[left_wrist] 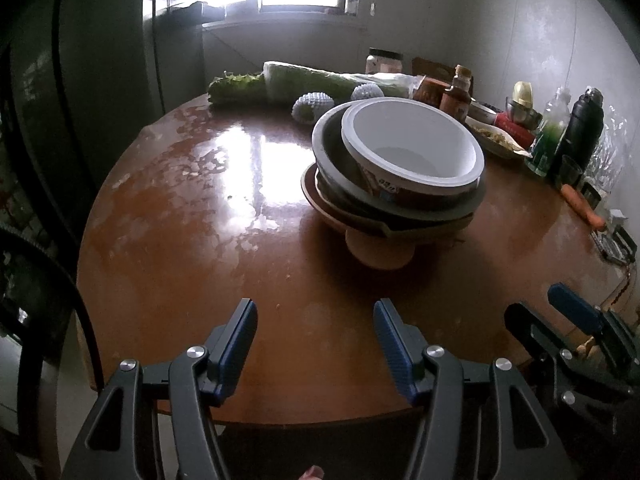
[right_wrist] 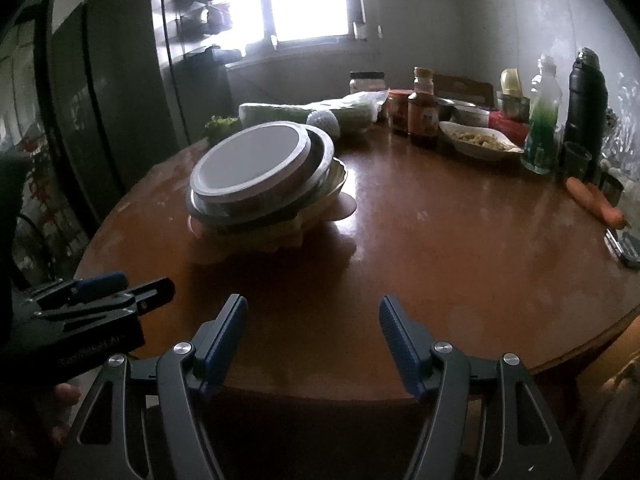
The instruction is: Organize plates and bowls
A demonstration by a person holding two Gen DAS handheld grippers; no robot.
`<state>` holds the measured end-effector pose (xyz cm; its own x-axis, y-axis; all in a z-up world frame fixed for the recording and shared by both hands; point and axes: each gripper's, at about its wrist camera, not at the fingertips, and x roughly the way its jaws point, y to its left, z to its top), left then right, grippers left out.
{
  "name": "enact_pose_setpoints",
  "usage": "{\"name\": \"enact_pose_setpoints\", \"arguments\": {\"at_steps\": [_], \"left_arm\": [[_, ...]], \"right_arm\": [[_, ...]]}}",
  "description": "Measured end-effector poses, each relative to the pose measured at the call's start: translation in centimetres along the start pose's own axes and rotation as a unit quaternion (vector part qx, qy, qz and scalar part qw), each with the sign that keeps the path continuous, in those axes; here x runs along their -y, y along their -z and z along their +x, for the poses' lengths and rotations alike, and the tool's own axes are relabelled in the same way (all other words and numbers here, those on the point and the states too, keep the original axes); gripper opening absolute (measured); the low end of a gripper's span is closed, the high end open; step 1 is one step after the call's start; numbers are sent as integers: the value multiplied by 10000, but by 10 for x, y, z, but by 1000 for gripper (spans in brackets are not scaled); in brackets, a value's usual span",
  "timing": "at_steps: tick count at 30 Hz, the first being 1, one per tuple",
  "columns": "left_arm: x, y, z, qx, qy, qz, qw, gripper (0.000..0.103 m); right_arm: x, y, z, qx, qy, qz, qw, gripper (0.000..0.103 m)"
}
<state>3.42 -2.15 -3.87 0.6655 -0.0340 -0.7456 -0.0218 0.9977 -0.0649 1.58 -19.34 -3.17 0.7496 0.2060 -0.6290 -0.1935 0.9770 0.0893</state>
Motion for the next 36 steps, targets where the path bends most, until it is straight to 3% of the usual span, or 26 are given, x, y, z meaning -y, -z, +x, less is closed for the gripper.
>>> {"name": "enact_pose_setpoints", "arguments": {"at_steps": [36], "left_arm": [[3,1,-3,15,11,62,10000,60]], "right_arm": [[4,4,0,-32,103,37,9999,70]]}}
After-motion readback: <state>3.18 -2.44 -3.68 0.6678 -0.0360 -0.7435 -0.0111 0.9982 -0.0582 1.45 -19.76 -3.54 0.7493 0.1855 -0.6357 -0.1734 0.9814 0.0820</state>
